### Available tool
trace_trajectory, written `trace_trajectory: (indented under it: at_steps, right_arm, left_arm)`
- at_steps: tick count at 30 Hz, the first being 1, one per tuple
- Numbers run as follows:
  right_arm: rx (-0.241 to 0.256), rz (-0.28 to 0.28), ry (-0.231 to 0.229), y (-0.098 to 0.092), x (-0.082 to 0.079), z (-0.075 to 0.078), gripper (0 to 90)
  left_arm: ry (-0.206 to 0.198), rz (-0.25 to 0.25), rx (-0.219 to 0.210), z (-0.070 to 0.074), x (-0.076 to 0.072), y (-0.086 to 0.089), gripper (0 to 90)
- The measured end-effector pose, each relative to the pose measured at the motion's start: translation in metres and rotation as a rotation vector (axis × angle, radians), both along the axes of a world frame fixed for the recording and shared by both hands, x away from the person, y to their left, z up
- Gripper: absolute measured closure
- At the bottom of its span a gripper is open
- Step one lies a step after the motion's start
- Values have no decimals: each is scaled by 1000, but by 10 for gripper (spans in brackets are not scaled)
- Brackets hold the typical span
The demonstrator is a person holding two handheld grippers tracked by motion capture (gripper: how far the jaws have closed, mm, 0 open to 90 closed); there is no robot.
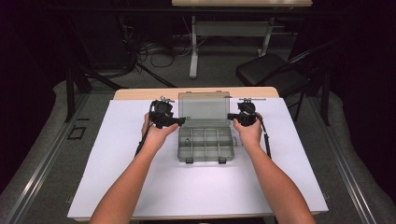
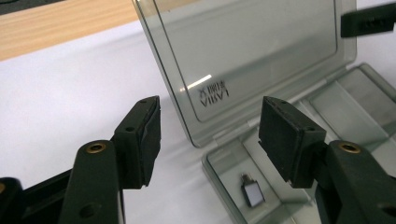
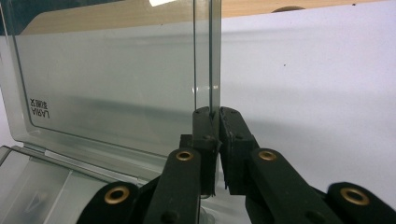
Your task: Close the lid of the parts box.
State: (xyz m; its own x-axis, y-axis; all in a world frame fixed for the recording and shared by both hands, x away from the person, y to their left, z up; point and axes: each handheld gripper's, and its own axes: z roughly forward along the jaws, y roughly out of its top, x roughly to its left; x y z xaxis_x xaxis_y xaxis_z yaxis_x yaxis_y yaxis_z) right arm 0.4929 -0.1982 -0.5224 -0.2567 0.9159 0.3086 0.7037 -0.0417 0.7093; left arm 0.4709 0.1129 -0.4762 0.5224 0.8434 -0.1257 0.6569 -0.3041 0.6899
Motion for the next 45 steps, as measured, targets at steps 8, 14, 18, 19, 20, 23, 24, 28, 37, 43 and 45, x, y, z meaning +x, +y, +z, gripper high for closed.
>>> trace_trajectory:
  at_steps: [8, 14, 18, 19, 20, 23, 24, 28, 37, 43, 45]
  right_arm:
    - [-6, 3, -18, 0, -1, 0, 859]
    - [-5, -1, -28, 0, -3, -2, 860]
    - [-10, 3, -43, 0, -4, -2, 860]
    - [-13, 4, -44, 0, -4, -2, 860]
    - [-12, 4, -47, 0, -4, -2, 860]
    - [-9, 4, -52, 0, -5, -2, 861]
    - [-9, 4, -53, 0, -5, -3, 861]
    - [-12, 7, -64, 0, -6, -3, 861]
    - [-12, 14, -74, -1, -6, -4, 861]
    - [-9, 13, -76, -1, -6, -4, 861]
    - [-7, 12, -75, -1, -6, -4, 861]
  left_arm:
    - [-22, 26, 11, 13, 17, -3, 394]
    - [-49, 27, 9, 22, 31, -8, 427]
    - [-49, 63, -13, 26, 44, -6, 477]
    - [-44, 66, -16, 27, 46, -6, 495]
    - [-37, 75, -29, 28, 49, -5, 509]
    - [-48, 86, -19, 30, 57, -5, 539]
    - [-49, 91, -25, 30, 59, -5, 539]
    - [-67, 96, -85, 28, 64, -2, 549]
    - [-32, 80, -71, 14, 73, 0, 643]
    - [-22, 66, -80, 12, 75, 0, 726]
    - [-36, 72, -75, 10, 76, -1, 742]
